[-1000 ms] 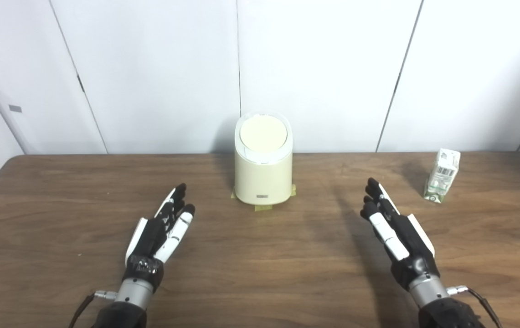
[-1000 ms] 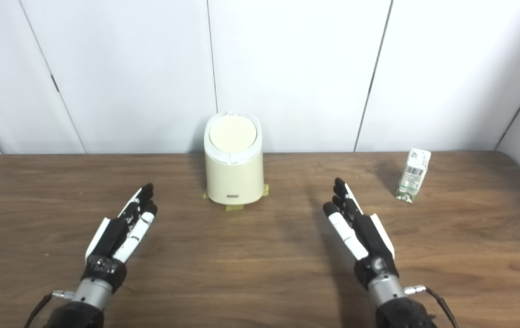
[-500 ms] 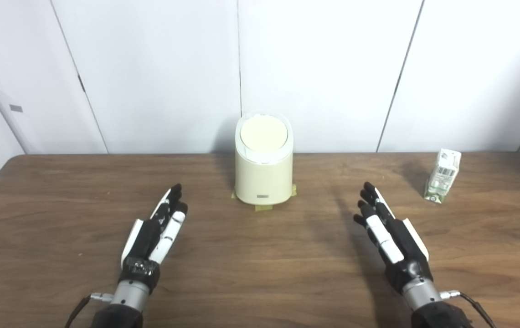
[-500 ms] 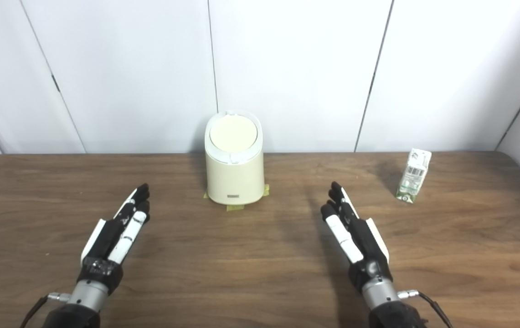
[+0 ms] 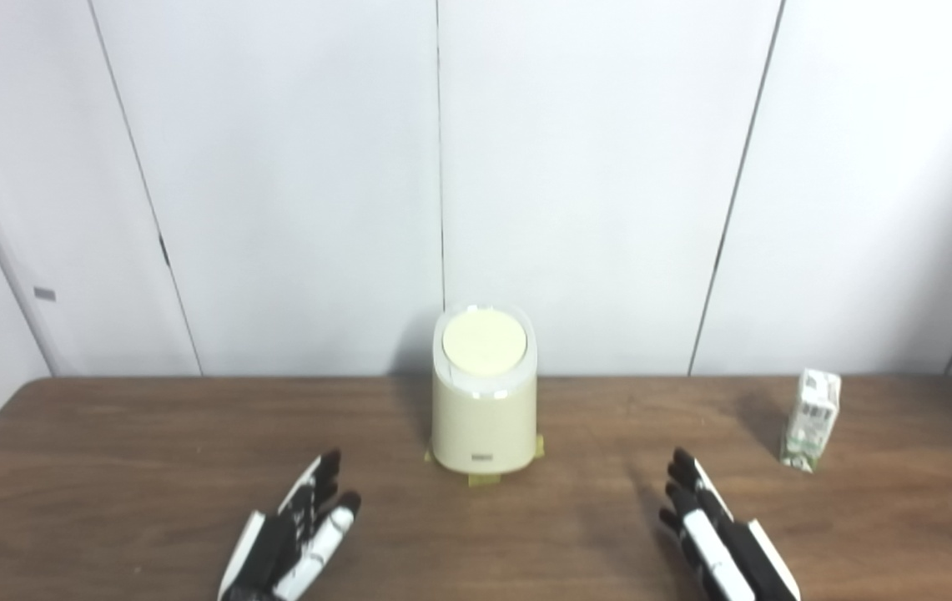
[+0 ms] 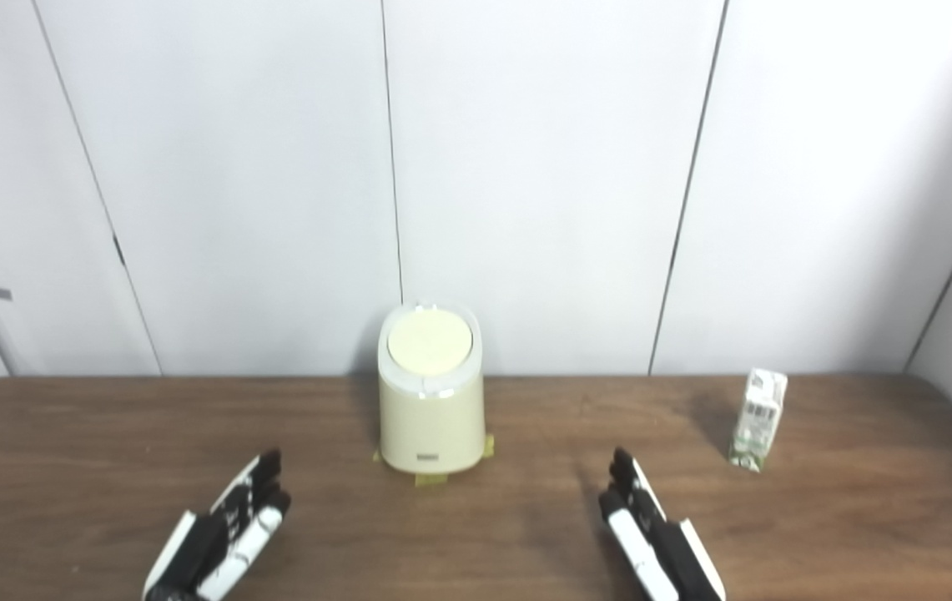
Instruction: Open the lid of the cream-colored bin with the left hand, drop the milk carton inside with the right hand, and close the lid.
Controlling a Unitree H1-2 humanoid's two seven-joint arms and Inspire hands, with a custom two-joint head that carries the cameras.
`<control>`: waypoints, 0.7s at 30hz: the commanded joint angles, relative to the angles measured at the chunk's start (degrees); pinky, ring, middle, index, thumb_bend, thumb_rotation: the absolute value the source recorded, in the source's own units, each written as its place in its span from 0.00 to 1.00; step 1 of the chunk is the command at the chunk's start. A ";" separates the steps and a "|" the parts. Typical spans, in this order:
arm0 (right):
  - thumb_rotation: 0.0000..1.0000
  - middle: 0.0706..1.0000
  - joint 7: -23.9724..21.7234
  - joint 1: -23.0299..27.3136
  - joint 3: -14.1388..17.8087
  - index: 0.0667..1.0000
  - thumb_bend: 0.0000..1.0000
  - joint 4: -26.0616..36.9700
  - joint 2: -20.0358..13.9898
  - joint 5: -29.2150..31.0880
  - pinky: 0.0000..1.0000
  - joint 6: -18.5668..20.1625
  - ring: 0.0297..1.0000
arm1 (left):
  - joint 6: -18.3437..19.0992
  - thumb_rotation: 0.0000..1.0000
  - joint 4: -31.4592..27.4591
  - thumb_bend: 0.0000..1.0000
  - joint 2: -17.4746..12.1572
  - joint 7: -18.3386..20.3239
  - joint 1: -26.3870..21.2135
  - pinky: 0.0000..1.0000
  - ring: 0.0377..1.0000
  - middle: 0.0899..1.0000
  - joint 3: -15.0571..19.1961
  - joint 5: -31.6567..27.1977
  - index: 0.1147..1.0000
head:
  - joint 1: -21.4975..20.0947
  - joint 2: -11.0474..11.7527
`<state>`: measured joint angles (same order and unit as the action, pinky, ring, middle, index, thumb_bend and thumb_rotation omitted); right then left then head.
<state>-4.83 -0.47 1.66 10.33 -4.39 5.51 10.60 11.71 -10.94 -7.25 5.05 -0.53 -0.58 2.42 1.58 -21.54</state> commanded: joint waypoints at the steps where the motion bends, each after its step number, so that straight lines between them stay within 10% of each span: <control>1: 0.75 1.00 -0.58 1.72 0.21 0.99 0.60 0.37 -0.11 0.75 0.96 -3.30 1.00 | -3.53 0.62 -0.12 0.60 0.04 -0.55 -1.28 0.93 0.96 0.97 0.07 0.26 0.96 | 0.10 0.78; 21: 0.77 1.00 -0.45 1.72 0.09 0.99 0.59 0.45 -0.03 0.91 0.94 -2.92 0.99 | -2.31 0.57 -1.06 0.73 0.66 -2.03 -2.28 0.97 0.95 0.94 0.13 4.45 0.94 | 0.20 -0.63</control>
<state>-5.22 -0.43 1.67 8.89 -4.41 6.20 9.44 9.76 -10.15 -6.85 4.09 -0.45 -0.93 6.85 1.76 -22.23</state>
